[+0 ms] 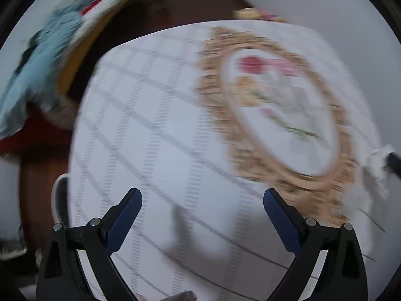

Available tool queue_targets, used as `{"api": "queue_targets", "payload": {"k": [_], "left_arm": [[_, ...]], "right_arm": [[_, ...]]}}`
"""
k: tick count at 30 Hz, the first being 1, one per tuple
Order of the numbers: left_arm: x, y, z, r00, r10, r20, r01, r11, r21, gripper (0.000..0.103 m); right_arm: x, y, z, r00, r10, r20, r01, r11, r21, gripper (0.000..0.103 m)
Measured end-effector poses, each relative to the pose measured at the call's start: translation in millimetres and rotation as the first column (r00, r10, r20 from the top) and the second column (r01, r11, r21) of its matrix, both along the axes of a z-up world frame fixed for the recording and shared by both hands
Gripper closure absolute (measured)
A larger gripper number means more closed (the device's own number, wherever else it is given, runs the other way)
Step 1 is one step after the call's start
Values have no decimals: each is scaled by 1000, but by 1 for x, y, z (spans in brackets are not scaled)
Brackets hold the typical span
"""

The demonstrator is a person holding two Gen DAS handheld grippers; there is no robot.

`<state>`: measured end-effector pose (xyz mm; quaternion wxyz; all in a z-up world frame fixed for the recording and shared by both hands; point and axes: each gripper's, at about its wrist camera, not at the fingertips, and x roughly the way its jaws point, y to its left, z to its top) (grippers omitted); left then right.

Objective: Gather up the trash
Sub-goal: 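Grasp the clear plastic cup with the left tool while the right tool grasps the yellow wrapper, then carry the plastic cup and yellow wrapper over the bin with both tools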

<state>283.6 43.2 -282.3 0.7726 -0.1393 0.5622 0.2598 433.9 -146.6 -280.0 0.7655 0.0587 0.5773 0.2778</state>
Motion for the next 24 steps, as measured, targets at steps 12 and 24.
{"api": "queue_targets", "payload": {"k": [12,24], "left_arm": [[60,-109,-21,978,-203,51,209,962,-176,9],[68,-111,-22,978,-202,57,207,974,-88,66]], "right_arm": [[-22,-83,-17,992,-122,-18,122,993,5,95],[-25,-79,-17,993,-115,-13,115,993,15,95]]}}
